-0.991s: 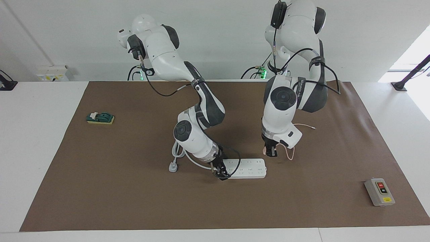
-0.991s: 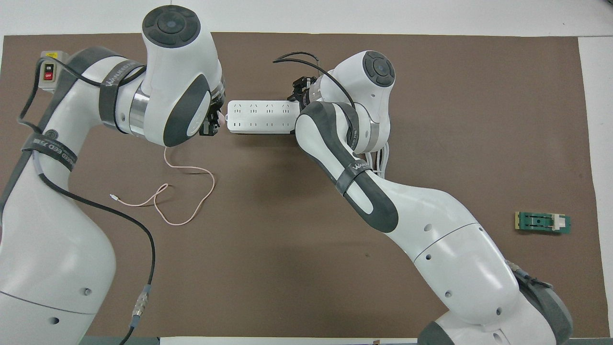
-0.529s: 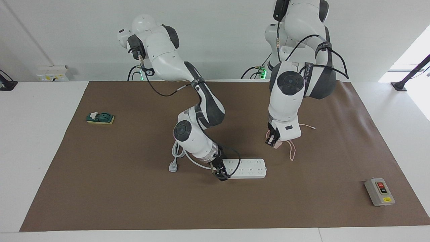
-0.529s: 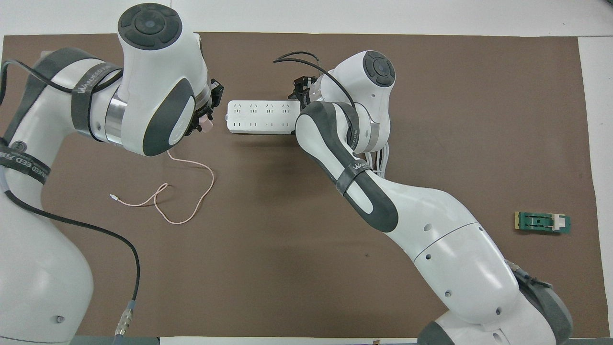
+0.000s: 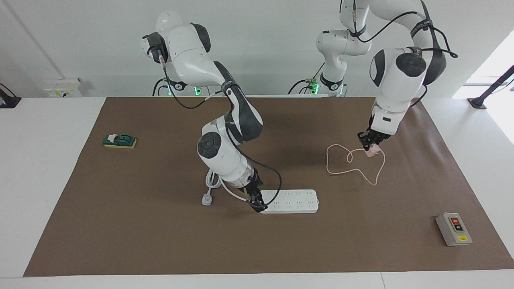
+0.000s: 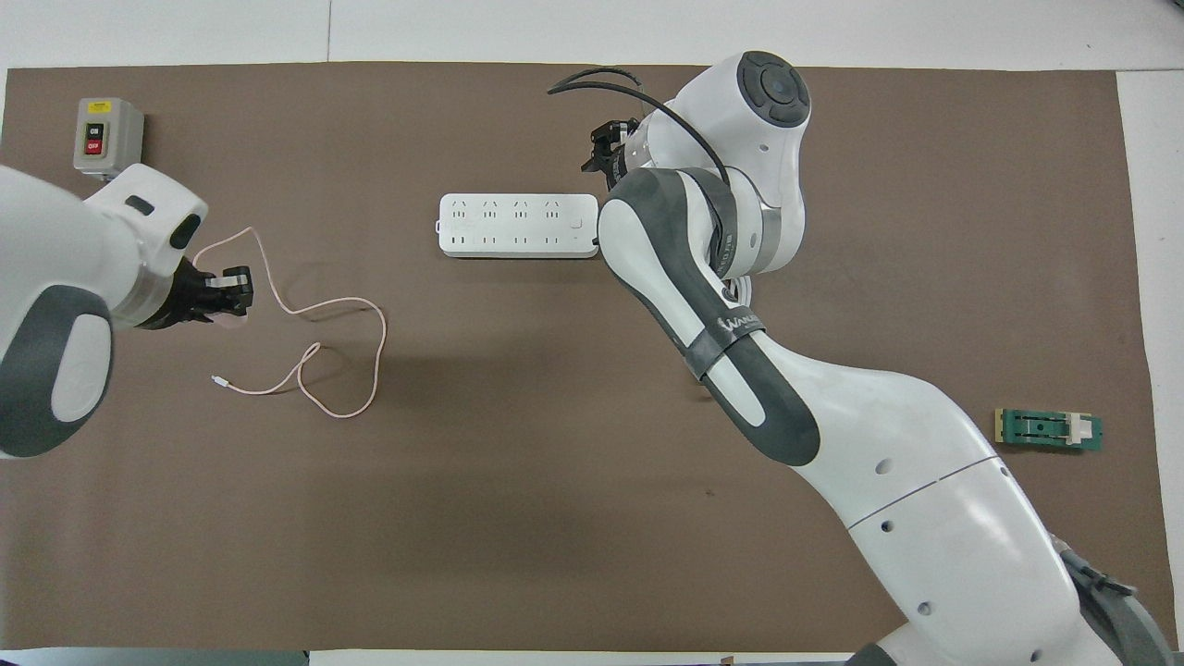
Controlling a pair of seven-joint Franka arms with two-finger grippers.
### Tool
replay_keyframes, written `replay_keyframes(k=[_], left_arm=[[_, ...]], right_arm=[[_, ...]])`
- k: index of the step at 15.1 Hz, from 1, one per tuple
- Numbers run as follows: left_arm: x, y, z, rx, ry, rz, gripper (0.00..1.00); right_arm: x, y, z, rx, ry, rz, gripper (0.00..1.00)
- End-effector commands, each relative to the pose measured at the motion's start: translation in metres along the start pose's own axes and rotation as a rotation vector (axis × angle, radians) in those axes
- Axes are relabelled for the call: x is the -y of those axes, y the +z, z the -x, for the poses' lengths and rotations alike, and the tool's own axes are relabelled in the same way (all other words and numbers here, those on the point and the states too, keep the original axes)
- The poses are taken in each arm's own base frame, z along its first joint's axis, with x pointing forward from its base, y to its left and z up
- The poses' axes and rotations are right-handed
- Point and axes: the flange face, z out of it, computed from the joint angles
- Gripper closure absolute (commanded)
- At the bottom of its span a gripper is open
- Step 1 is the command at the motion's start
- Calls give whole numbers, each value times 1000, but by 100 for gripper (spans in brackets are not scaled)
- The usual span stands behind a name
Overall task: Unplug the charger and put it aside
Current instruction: 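Place the pink charger on the mat away from the strip with the left gripper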
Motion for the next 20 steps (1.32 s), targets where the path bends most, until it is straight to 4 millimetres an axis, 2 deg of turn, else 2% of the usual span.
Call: replay_keyframes(k=[1, 4, 6, 7, 8, 10, 12, 13, 16, 18, 20], left_arm=[[45, 28, 22, -1, 116, 84, 100], [47, 63, 13, -51, 31, 190, 95], [44, 70, 10, -56, 3, 223, 88], [44, 71, 10, -55, 7, 223, 80], [46, 74, 10, -51, 25, 222, 57], [59, 86, 8, -23, 29, 219, 0], [70, 79, 6, 9, 31, 224, 0], [74, 64, 1, 18, 34, 230, 0], [79, 20, -8, 34, 14, 240, 0], [81, -22, -13, 13, -24, 220, 0], [86, -78, -15, -18, 1, 98, 0]], right_arm=[[-11, -61, -22, -36, -156, 39, 0], [-19, -126, -35, -80, -346, 56, 0], [-29, -166, -50, -160, -537, 107, 0], [-36, -186, -51, -182, -660, 141, 0], [-44, -206, -55, -205, -760, 172, 0], [-57, -240, -64, -271, -890, 236, 0], [-68, -266, -73, -301, -950, 278, 0], [-73, -273, -77, -300, -986, 297, 0], [-89, -313, -99, -266, -1182, 341, 0], [-105, -330, -110, -245, -1219, 369, 0], [-126, -338, -115, -236, -1205, 380, 0]])
